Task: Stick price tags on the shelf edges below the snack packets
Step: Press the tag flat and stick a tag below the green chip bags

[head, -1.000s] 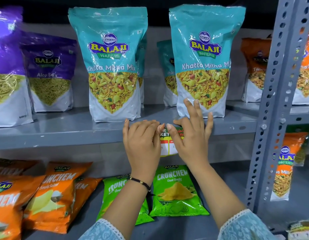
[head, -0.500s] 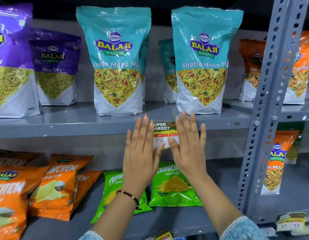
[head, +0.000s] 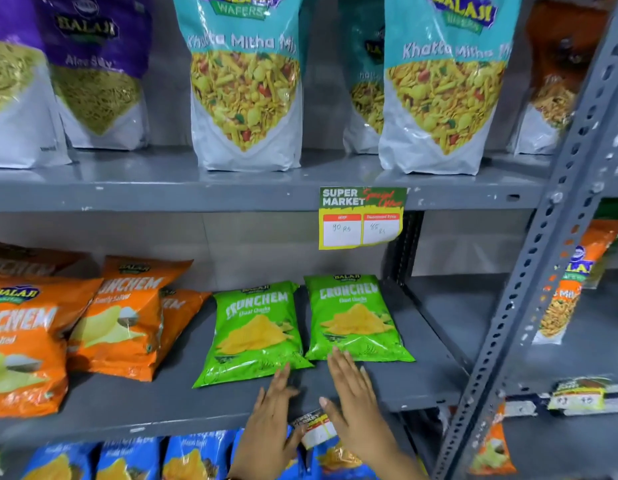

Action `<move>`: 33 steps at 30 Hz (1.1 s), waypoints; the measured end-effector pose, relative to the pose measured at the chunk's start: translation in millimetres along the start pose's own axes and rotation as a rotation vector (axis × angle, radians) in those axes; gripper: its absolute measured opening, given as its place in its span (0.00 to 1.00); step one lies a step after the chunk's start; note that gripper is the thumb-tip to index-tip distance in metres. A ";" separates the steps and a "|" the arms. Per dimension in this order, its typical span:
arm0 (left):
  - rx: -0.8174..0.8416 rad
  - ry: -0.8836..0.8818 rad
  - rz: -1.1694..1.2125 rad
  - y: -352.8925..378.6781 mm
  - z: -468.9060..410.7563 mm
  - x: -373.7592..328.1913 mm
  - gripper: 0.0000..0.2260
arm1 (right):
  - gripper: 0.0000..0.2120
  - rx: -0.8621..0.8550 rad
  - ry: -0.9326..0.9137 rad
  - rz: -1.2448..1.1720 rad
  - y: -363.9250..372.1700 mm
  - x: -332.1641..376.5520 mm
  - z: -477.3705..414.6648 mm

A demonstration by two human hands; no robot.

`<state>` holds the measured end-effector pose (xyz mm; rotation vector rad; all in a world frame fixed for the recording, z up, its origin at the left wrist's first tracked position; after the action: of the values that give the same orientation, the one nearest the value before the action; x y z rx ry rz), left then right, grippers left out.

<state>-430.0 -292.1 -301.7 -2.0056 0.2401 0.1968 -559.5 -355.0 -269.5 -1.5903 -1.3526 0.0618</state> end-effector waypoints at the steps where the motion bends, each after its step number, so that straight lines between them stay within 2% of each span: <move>1: 0.013 0.010 -0.033 5.3 3.1 1.0 0.18 | 0.31 0.012 0.027 -0.032 9.8 -11.0 5.3; 4: 0.048 0.019 -0.160 12.0 3.9 1.1 0.12 | 0.20 -0.011 0.082 -0.082 25.3 -35.0 17.2; 6: 0.058 -0.055 -0.128 9.4 2.4 3.4 0.09 | 0.11 -0.033 0.159 -0.141 26.4 -41.4 20.6; 8: 0.058 -0.121 -0.149 9.9 3.3 9.3 0.09 | 0.07 -0.079 0.233 -0.218 21.7 -44.8 21.0; 12: 0.095 -0.213 -0.171 7.0 -0.7 6.0 0.10 | 0.12 -0.119 0.267 -0.261 16.2 -43.2 19.8; 14: 0.117 -0.269 -0.213 9.2 -1.8 4.4 0.15 | 0.12 -0.113 0.264 -0.236 17.6 -43.1 18.8; 16: 0.137 -0.266 -0.266 7.3 -4.6 0.5 0.14 | 0.11 -0.115 0.286 -0.216 19.0 -45.3 17.5; 19: 0.133 -0.294 -0.204 7.1 -4.8 0.1 0.15 | 0.13 -0.118 0.325 -0.245 21.5 -50.1 15.8; 22: 0.121 -0.307 -0.219 17.4 0.4 6.0 0.19 | 0.14 -0.106 0.333 -0.289 23.7 -53.0 15.7; 26: 0.123 -0.293 -0.193 18.1 0.6 7.5 0.17 | 0.25 -0.111 0.340 -0.334 25.3 -52.4 15.5; 29: 0.102 -0.266 -0.182 16.3 -0.9 5.0 0.12 | 0.27 -0.121 0.339 -0.377 24.3 -54.0 15.6; 33: 0.017 -0.166 -0.214 7.8 -4.5 -2.6 0.13 | 0.27 -0.086 0.349 -0.404 24.5 -52.6 13.1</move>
<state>-434.3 -299.3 -305.9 -1.9698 -0.0780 0.2230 -569.5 -383.6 -320.8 -1.2943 -1.3813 -0.5022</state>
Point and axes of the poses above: each hand's wrist, its own z-axis away from the middle knuckle, its own y-axis out of the palm, x = y × z, the point moved 7 cm from there along -z, towards the middle knuckle, and after that the axes turned 9 degrees about -z, right-handed, at the moved point
